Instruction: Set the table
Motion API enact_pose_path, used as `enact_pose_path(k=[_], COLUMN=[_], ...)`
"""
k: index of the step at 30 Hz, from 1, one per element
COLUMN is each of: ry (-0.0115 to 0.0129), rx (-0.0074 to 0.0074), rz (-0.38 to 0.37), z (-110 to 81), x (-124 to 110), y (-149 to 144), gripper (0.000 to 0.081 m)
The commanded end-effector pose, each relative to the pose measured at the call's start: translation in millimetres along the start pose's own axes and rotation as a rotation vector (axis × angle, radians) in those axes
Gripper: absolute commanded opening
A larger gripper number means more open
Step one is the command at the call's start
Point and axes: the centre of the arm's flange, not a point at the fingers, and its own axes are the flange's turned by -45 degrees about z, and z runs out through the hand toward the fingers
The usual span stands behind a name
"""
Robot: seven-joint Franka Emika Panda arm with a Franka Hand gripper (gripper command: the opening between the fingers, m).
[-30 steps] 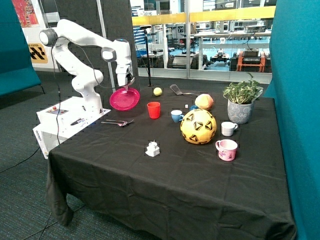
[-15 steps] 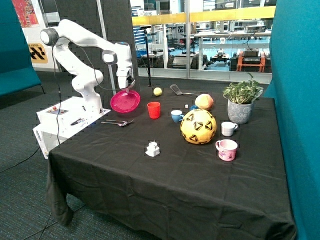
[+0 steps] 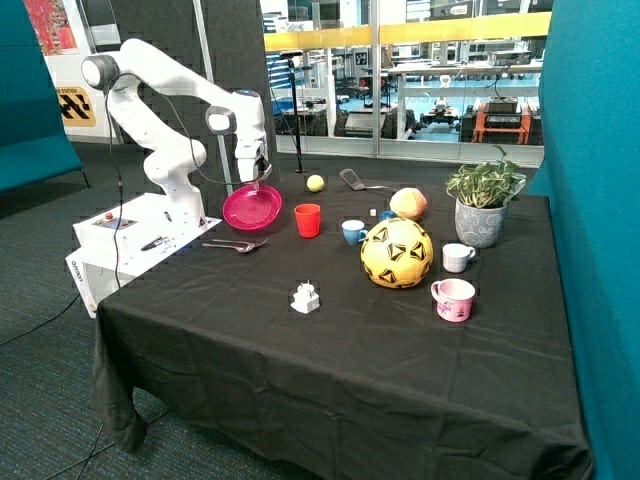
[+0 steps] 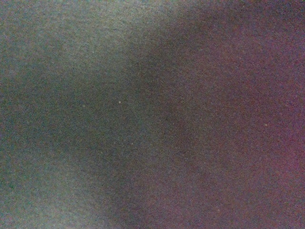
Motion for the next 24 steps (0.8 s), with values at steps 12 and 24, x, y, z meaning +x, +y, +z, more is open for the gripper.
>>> enact_pose_path(k=[12,24], ry=[0.0003,0.0003], rx=[0.0005,0.0005], rz=[0.004,0.014], z=[12.6,18.7], x=[1.0,2.4], y=[-2.5,-6.4], gripper=[0.0000,0.0059])
